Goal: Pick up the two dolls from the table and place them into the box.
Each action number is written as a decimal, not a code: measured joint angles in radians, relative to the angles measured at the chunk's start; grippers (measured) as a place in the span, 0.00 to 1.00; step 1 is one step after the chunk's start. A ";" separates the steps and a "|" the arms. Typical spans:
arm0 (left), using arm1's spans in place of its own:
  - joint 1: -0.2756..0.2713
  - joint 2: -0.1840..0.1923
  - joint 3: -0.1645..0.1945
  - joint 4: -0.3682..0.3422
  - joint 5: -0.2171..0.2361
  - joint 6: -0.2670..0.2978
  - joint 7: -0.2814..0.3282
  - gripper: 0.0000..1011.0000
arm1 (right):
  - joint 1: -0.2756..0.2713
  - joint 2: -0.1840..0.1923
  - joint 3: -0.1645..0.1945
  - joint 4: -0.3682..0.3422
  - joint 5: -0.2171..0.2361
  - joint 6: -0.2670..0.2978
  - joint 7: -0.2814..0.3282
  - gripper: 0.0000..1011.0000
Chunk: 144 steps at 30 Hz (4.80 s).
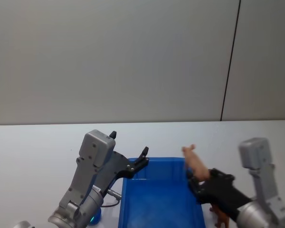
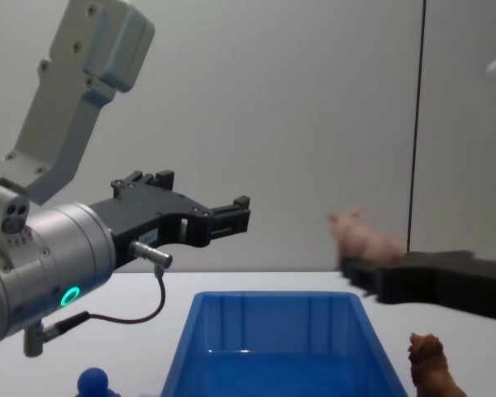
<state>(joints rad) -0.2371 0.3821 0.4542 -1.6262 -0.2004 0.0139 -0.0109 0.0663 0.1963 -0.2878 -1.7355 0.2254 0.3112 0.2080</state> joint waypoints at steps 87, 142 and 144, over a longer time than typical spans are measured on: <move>0.000 0.000 0.000 0.000 0.000 0.000 0.000 0.99 | 0.065 -0.015 0.040 0.239 0.086 0.071 -0.101 0.65; 0.000 0.000 0.000 0.000 0.000 0.000 0.000 0.99 | 0.193 -0.117 -0.033 0.271 0.050 0.015 0.071 0.73; 0.000 0.000 0.000 0.000 0.000 0.000 0.000 0.99 | 0.191 -0.117 -0.035 0.271 0.048 0.013 0.073 0.76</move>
<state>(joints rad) -0.2371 0.3821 0.4542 -1.6262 -0.2004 0.0139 -0.0109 0.2575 0.0793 -0.3227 -1.4644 0.2730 0.3240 0.2814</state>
